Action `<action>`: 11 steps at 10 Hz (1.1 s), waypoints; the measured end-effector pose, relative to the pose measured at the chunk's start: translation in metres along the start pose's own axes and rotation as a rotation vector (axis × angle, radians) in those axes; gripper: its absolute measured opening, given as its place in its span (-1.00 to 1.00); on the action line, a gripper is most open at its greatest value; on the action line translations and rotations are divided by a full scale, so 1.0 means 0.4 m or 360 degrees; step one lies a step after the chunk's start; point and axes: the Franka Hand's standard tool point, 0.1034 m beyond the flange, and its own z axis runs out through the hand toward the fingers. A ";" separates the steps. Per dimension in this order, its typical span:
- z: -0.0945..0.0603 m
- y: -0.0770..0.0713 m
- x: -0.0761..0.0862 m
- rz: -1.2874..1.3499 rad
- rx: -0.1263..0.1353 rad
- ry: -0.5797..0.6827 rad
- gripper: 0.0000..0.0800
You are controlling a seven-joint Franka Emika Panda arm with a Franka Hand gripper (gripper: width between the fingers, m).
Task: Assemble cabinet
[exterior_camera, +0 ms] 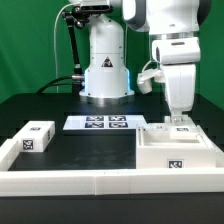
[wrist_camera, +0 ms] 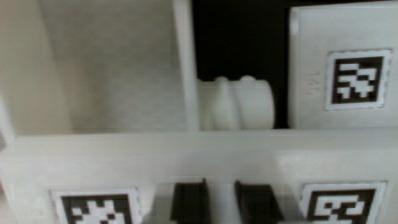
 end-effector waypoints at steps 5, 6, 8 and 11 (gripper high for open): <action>0.000 0.090 0.004 0.0009 -0.0022 0.0016 -0.82; 0.000 0.105 0.003 0.0015 -0.0032 0.0020 -0.82; 0.000 0.114 0.002 0.0019 -0.0037 0.0022 -0.82; 0.000 0.128 0.003 0.0023 -0.0047 0.0027 -0.82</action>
Offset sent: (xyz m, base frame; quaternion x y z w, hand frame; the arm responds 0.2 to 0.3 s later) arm 0.0288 0.0047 -0.0071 -0.0017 0.0069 -0.0111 0.9999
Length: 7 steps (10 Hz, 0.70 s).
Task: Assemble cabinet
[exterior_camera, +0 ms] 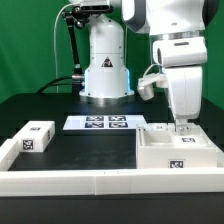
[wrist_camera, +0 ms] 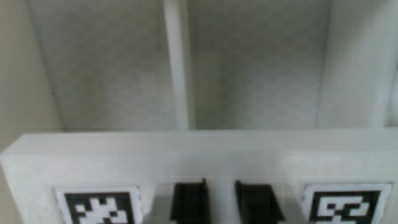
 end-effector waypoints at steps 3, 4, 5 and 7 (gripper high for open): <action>0.000 0.000 -0.001 0.0001 0.0002 -0.0001 -0.82; 0.000 0.000 -0.001 0.0001 0.0002 -0.0001 -0.82; 0.000 0.000 -0.001 0.0002 0.0002 -0.0001 -0.82; 0.000 0.000 -0.001 0.0002 0.0002 -0.0001 -0.59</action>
Offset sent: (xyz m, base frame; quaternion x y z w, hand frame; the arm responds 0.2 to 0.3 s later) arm 0.0026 0.0067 0.0000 -0.0008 0.0000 0.0060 1.0000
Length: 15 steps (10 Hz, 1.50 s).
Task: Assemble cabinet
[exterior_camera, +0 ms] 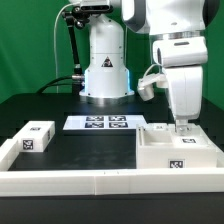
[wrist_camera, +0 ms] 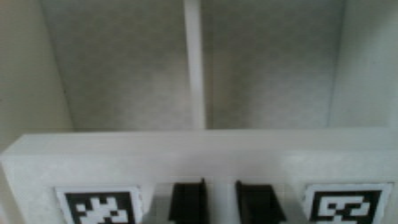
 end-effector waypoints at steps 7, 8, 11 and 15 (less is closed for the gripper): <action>0.000 0.000 0.000 0.0000 0.0000 0.0000 0.97; 0.001 0.000 0.000 0.0000 0.0001 0.0000 0.99; -0.018 -0.008 -0.004 -0.0002 -0.0001 -0.0011 0.99; -0.098 -0.104 -0.019 -0.0011 -0.0015 -0.0067 0.99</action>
Offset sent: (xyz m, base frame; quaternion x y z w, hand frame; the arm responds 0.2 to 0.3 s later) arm 0.0000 0.0000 0.0000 0.0000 0.0000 0.0000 1.0000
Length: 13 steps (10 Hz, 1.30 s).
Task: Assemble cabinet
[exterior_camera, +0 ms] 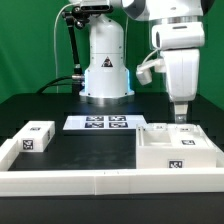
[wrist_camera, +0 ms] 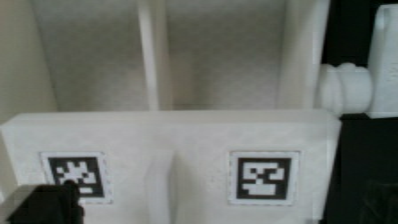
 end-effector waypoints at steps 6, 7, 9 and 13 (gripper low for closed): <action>0.010 -0.005 -0.004 0.0004 0.0013 -0.0001 0.99; 0.011 -0.008 -0.003 0.0004 0.0013 0.0000 0.99; 0.024 -0.074 0.005 -0.0008 0.0021 0.0006 0.99; 0.033 -0.119 0.001 -0.0023 0.0040 0.0000 0.99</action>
Offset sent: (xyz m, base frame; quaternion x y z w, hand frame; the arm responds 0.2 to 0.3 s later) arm 0.0000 0.0000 0.0000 0.0000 0.0000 0.0000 1.0000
